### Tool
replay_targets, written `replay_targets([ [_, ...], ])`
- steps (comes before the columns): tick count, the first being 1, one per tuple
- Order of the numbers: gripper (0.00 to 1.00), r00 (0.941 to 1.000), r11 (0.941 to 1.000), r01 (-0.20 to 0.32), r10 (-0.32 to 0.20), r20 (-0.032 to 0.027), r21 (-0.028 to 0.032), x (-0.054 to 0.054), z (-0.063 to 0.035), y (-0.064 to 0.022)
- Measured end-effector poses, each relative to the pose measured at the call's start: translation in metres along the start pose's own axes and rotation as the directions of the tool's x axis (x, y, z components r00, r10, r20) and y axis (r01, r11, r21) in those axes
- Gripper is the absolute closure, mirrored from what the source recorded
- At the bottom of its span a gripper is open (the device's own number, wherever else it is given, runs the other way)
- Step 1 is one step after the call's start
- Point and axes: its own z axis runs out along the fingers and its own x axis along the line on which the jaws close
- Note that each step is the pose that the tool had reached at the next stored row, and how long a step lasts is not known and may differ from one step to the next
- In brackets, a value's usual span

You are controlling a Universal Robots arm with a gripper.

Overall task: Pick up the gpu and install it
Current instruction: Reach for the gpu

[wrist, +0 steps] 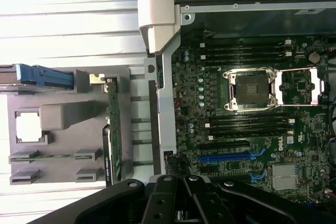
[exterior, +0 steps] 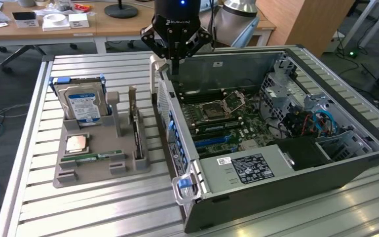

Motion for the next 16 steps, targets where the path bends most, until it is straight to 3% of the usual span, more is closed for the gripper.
replay_targets([
  [16, 0.89, 1.0000, 1.0000, 0.000, 0.000, 0.0001, -0.0001, 0.038, -0.0005, -0.0028],
])
